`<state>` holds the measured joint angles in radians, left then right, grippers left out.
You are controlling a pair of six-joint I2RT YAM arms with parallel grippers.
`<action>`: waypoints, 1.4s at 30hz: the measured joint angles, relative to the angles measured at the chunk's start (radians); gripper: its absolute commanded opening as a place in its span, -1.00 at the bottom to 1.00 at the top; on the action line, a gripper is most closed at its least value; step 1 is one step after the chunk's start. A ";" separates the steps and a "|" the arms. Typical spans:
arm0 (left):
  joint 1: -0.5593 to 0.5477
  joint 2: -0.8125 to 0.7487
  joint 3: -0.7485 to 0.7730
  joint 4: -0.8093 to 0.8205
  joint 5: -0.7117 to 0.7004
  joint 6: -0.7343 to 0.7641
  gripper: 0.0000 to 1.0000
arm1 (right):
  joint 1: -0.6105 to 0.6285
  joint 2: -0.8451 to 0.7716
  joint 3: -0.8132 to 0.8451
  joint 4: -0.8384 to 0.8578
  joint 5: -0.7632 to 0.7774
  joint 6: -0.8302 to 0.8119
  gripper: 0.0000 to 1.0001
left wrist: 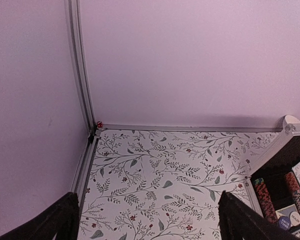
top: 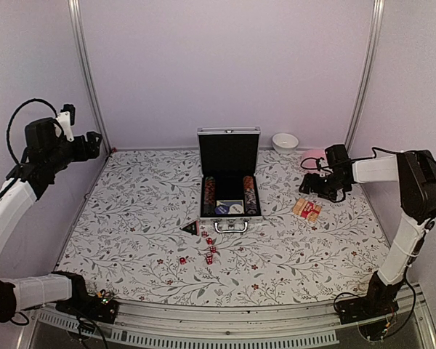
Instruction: Pack up texas hold em set
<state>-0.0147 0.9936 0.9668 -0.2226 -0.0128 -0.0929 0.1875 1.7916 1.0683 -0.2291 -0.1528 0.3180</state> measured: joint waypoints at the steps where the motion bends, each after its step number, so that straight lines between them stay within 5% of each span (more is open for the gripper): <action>1: 0.000 0.000 0.000 0.000 0.000 0.000 0.94 | 0.000 0.013 0.008 -0.001 -0.003 -0.003 0.74; 21: 0.000 0.001 0.000 0.000 0.001 0.000 0.94 | 0.167 0.035 0.003 -0.096 -0.018 -0.031 0.74; 31: 0.000 0.001 0.000 0.000 0.007 0.000 0.94 | 0.357 0.006 0.006 -0.212 0.158 -0.026 0.73; 42: 0.000 0.002 0.000 0.000 0.010 0.000 0.94 | 0.420 0.034 0.038 -0.280 0.291 -0.019 0.36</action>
<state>-0.0147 0.9955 0.9668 -0.2222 -0.0032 -0.0933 0.6071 1.8256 1.1061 -0.5087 0.1383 0.2985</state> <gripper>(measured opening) 0.970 0.711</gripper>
